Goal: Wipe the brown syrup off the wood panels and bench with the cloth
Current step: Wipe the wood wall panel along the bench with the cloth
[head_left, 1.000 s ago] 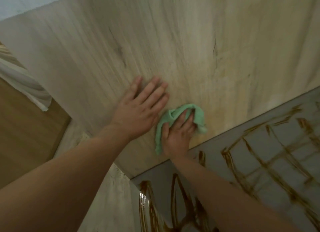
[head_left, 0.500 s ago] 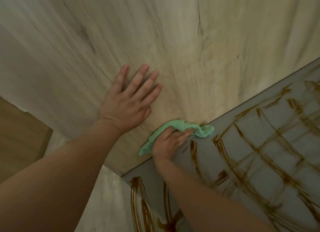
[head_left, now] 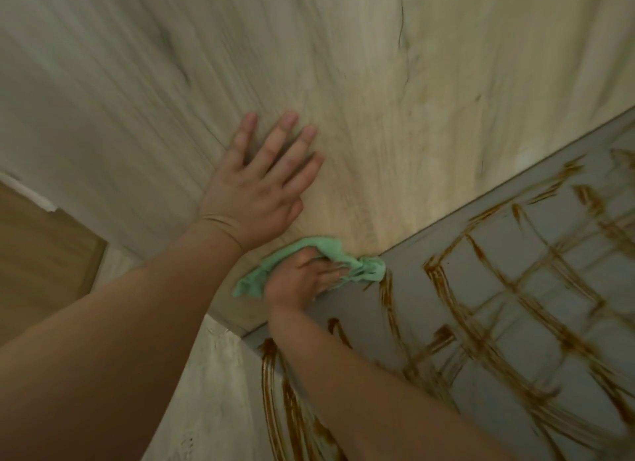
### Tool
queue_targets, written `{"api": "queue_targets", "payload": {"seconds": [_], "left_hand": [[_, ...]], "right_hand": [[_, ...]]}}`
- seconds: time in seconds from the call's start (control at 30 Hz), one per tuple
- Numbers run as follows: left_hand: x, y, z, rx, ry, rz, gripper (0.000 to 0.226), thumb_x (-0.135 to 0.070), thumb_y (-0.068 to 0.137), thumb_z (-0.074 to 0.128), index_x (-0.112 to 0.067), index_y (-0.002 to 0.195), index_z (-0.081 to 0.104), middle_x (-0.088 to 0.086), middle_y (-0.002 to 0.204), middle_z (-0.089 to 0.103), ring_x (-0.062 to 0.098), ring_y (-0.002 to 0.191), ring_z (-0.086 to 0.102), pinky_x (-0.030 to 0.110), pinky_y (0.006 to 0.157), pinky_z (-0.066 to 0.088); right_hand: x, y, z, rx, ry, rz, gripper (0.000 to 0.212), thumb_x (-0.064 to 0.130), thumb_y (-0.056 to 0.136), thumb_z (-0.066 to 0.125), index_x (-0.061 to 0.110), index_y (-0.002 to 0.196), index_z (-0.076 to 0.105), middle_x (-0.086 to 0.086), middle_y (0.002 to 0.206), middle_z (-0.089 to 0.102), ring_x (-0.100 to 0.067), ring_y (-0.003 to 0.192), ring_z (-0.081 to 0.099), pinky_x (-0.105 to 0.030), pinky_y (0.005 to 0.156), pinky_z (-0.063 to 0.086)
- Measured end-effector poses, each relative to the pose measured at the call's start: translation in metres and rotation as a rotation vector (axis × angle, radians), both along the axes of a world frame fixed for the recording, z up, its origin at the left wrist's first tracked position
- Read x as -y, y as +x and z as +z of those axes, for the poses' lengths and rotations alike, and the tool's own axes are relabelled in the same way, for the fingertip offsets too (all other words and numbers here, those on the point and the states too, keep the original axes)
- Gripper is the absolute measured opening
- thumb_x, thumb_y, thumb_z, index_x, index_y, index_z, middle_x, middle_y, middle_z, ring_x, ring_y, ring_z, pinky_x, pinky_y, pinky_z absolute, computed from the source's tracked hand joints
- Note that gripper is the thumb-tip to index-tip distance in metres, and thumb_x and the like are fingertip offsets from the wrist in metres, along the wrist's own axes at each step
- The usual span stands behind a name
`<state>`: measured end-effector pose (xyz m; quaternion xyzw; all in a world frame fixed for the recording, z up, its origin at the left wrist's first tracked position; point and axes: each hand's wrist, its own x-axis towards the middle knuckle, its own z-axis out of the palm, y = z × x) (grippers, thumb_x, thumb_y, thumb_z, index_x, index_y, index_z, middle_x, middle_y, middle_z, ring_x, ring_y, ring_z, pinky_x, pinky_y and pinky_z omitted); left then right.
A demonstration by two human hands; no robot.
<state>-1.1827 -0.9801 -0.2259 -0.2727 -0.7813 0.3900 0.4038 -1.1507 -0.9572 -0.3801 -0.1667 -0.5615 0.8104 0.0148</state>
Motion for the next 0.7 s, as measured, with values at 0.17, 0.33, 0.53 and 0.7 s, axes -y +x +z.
{"api": "queue_targets", "payload": {"seconds": [0.17, 0.33, 0.53, 0.7], "left_hand": [[-0.002, 0.005, 0.003, 0.009, 0.032, 0.003, 0.053, -0.028, 0.099, 0.044, -0.015, 0.15, 0.051, 0.014, 0.162, 0.039, 0.039, 0.154, 0.028, 0.067, 0.122, 0.017], [-0.01, 0.014, 0.014, 0.12, 0.127, 0.005, 0.051, -0.024, 0.096, 0.048, -0.014, 0.146, 0.057, 0.011, 0.161, 0.042, 0.034, 0.153, 0.031, 0.063, 0.123, 0.018], [-0.005, 0.029, 0.062, 0.037, 0.176, 0.029, 0.048, -0.024, 0.091, 0.058, -0.015, 0.138, 0.061, 0.011, 0.162, 0.04, 0.032, 0.151, 0.035, 0.063, 0.12, 0.024], [-0.007, 0.029, 0.09, 0.018, 0.175, 0.111, 0.056, -0.033, 0.091, 0.056, -0.016, 0.144, 0.055, 0.011, 0.165, 0.035, 0.034, 0.154, 0.029, 0.065, 0.122, 0.016]], "right_hand": [[-0.064, -0.067, 0.045, 0.527, -0.108, -0.057, 0.072, 0.047, 0.11, 0.015, 0.004, 0.163, -0.009, -0.024, 0.17, -0.009, -0.042, 0.156, 0.005, -0.054, 0.125, 0.001], [-0.123, -0.106, 0.063, 0.308, 0.099, -0.244, 0.067, 0.045, 0.112, 0.02, 0.009, 0.165, -0.001, -0.023, 0.171, -0.007, -0.041, 0.158, -0.003, -0.05, 0.125, -0.004], [-0.113, -0.087, 0.068, -0.05, 0.385, -0.222, 0.072, 0.046, 0.11, 0.023, 0.008, 0.164, -0.004, -0.019, 0.171, -0.014, -0.045, 0.157, -0.006, -0.054, 0.125, -0.001], [-0.052, -0.008, 0.035, -0.458, 0.893, 0.035, 0.089, 0.06, 0.098, 0.037, 0.007, 0.162, 0.008, -0.033, 0.165, 0.007, -0.058, 0.144, 0.02, -0.07, 0.115, 0.026]]}}
